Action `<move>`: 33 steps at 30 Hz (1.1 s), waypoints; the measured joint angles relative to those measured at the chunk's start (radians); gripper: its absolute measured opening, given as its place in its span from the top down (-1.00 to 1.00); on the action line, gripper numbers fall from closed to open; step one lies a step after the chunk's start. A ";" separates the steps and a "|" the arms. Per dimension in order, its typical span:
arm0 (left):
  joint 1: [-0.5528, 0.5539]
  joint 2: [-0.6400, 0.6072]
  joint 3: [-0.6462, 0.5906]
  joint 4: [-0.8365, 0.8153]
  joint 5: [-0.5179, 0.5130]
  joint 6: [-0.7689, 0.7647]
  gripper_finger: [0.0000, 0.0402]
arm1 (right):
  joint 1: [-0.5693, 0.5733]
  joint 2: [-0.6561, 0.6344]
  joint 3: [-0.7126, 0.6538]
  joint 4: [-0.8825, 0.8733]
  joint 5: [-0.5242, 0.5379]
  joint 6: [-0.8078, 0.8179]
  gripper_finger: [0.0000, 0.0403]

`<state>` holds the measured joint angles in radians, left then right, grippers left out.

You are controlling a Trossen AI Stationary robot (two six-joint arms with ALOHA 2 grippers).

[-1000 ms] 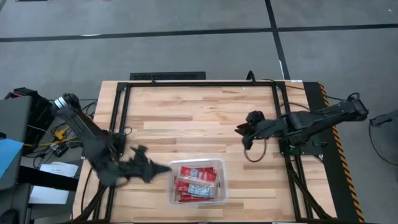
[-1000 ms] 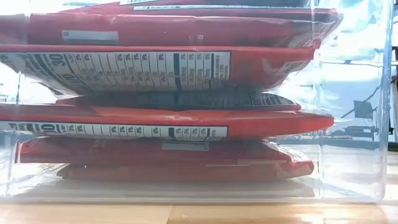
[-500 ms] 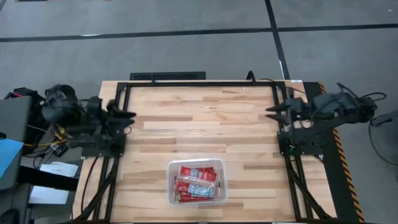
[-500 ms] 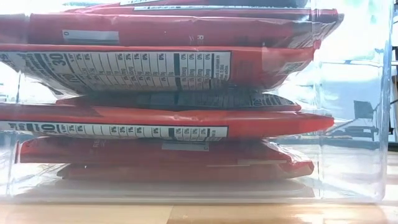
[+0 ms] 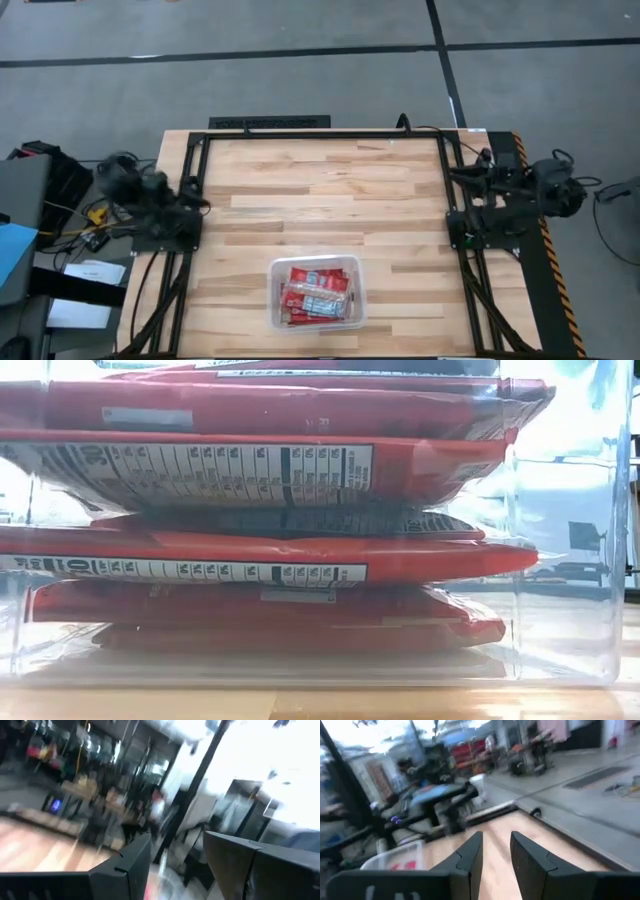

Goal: Sort popcorn bags into baskets
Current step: Return to Home Position

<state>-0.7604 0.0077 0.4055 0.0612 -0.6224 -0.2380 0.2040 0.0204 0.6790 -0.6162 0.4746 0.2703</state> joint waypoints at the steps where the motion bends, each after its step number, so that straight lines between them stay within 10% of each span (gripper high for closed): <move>1: 0.001 0.002 -0.032 0.000 0.014 -0.002 0.15 | 0.001 0.020 -0.030 0.073 0.013 0.002 0.38; 9: 0.001 0.033 -0.395 0.530 0.321 -0.119 0.15 | 0.005 -0.016 -0.448 0.521 -0.100 0.070 0.38; 15: -0.001 0.047 -0.393 0.485 0.349 -0.049 0.15 | 0.003 -0.016 -0.669 0.691 -0.147 0.147 0.39; 33: -0.001 0.041 -0.395 0.003 0.284 -0.238 0.15 | 0.003 0.058 -0.671 0.699 -0.172 -0.007 0.40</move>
<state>-0.7619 0.0486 0.0108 0.0643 -0.3381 -0.4759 0.2066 0.0780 0.0078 0.0826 0.3027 0.2634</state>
